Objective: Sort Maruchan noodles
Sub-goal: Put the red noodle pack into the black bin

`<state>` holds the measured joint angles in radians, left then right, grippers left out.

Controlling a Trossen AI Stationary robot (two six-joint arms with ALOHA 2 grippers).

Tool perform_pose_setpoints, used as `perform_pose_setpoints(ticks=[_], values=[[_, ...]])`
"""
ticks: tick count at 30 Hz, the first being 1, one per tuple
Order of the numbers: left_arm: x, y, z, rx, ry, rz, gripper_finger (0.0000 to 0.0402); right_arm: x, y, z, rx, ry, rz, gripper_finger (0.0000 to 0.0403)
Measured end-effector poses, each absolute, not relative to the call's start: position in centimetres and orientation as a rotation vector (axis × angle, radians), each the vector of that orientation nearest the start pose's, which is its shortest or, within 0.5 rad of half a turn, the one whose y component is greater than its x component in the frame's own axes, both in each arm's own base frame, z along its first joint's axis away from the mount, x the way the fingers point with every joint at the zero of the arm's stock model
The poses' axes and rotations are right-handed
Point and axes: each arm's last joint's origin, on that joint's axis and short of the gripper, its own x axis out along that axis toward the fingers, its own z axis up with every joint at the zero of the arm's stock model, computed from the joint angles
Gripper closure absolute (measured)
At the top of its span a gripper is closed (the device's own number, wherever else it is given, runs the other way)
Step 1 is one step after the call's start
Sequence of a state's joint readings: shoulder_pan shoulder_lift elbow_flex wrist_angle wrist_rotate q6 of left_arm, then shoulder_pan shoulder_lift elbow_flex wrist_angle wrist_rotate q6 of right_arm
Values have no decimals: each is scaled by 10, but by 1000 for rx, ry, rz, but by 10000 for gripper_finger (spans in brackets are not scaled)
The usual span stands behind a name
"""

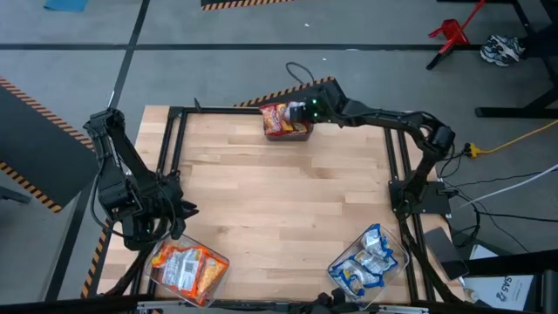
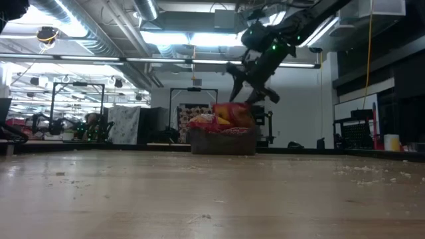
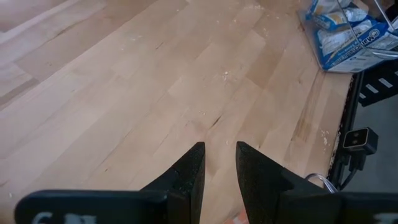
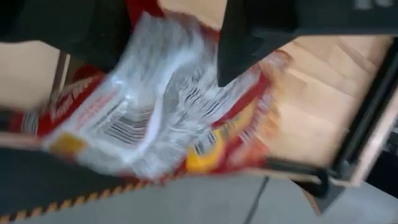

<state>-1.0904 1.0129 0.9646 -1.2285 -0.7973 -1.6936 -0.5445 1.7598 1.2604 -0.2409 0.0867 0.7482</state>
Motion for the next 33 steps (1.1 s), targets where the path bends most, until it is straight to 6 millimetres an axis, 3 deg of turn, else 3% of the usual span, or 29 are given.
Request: perform_pose_setpoints(ticks=[8,23,27,33], values=[[89,-127,291,-574,663,382,318,325,-201,261,776,474,-878,194],[89,-127,291,-572,662,382,318,310,-189,243,748,755,-951,205],[89,-126,291,-572,662,382,318,309,-182,260,683,670,-1000,205],[90,-126,292,-567,637,385,318,330,-177,272,553,470,-1020,205]])
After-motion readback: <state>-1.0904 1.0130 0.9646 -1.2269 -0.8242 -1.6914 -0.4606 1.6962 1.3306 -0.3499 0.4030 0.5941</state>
